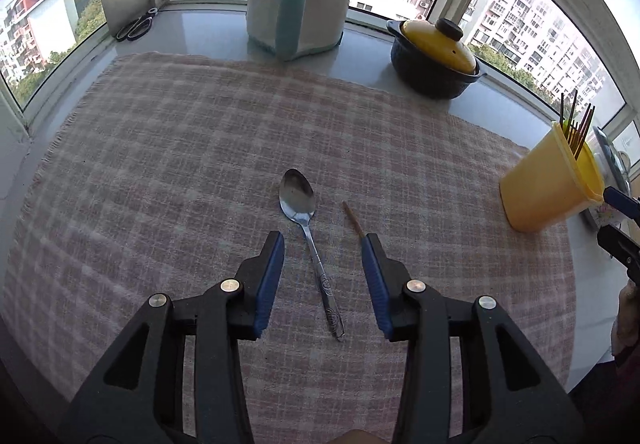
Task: Organize utensils
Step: 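Withdraw both open tools from the bin toward the steel spoon and last chopstick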
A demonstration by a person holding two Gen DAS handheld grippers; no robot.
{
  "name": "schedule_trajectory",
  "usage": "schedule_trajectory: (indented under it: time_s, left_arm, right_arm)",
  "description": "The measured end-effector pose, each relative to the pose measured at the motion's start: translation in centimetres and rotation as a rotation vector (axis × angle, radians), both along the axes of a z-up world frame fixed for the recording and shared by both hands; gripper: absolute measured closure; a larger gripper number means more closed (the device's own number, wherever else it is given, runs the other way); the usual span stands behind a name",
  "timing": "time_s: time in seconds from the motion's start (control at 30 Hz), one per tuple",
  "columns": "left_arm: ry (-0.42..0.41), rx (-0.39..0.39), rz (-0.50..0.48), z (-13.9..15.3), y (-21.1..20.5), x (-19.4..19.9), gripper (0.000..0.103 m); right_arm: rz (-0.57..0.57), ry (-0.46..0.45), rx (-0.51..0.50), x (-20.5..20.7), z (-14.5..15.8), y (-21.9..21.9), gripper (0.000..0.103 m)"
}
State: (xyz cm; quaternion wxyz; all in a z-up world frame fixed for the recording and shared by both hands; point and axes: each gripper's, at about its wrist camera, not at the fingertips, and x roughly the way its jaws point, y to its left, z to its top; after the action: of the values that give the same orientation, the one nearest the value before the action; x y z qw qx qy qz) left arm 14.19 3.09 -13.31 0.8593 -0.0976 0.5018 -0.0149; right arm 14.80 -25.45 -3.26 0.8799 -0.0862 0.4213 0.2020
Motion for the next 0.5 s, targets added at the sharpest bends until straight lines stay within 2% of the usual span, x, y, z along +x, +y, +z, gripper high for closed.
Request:
schedule_trajectory:
  time_s: [0.13, 0.23, 0.37, 0.5]
  left_arm:
    - [0.061, -0.034, 0.011, -2.0, 1.6, 0.7, 0.062]
    - [0.074, -0.036, 0.015, -3.2, 2.2, 1.3, 0.062]
    - [0.083, -0.081, 0.017, -4.2, 2.5, 2.4, 0.062]
    - [0.096, -0.074, 0.014, -5.0, 1.9, 4.0, 0.062]
  right_arm:
    - [0.063, 0.066, -0.009, -0.3, -1.8, 3.0, 0.004]
    - [0.078, 0.107, -0.009, -0.4, -3.1, 4.7, 0.004]
    - [0.085, 0.17, -0.01, -0.5, -4.9, 6.2, 0.014]
    - [0.09, 0.237, -0.018, -0.9, -6.8, 7.5, 0.024]
